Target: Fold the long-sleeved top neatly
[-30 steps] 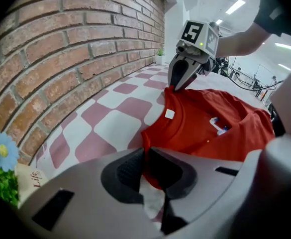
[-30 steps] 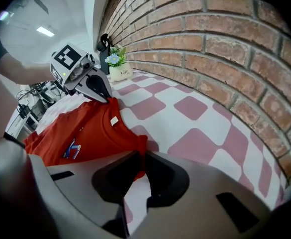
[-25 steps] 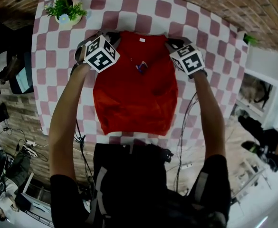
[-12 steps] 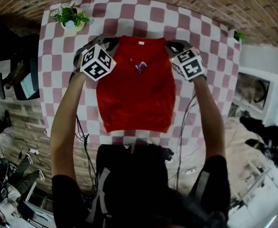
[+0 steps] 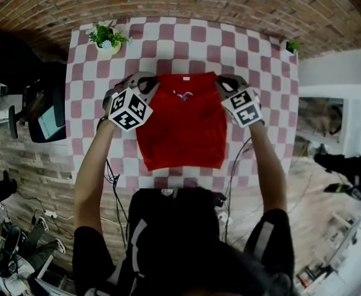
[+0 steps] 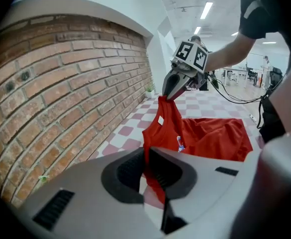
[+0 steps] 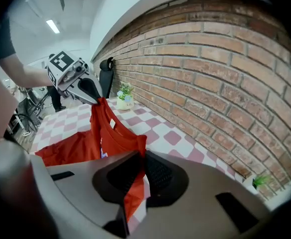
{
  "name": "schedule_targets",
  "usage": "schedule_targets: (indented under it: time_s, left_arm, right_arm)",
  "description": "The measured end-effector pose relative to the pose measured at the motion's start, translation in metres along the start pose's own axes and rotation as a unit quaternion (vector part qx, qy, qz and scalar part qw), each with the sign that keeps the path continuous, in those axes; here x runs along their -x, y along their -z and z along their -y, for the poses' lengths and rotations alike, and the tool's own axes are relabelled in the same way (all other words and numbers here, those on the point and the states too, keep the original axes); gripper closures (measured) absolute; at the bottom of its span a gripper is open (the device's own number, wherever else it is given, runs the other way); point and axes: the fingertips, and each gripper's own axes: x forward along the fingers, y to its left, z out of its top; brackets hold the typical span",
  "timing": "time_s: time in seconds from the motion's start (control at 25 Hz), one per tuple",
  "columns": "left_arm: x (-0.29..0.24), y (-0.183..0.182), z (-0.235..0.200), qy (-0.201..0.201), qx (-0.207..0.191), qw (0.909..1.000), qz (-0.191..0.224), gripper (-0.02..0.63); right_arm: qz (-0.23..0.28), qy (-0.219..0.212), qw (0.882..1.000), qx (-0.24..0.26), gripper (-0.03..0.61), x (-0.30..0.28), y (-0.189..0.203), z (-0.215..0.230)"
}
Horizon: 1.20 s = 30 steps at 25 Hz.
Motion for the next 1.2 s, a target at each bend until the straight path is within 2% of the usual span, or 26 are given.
schedule_targets:
  time_s: [0.2, 0.8, 1.04, 1.2]
  left_arm:
    - [0.030, -0.009, 0.031, -0.002, -0.019, 0.9997, 0.015, 0.578]
    - [0.097, 0.000, 0.137, 0.010, -0.071, 0.9965, 0.041, 0.578]
    - [0.123, 0.006, 0.180, -0.007, -0.090, 0.9951, 0.040, 0.578]
    - [0.131, 0.012, 0.212, -0.032, -0.091, 0.9949, 0.028, 0.578]
  right_arm:
    - [0.015, 0.015, 1.000, -0.005, 0.541, 0.042, 0.005, -0.028]
    - [-0.001, 0.073, 0.996, -0.043, 0.541, 0.116, 0.070, -0.139]
    - [0.014, 0.085, 0.995, -0.057, 0.541, 0.138, 0.090, -0.174]
    - [0.018, 0.083, 0.995, -0.045, 0.541, 0.149, 0.107, -0.194]
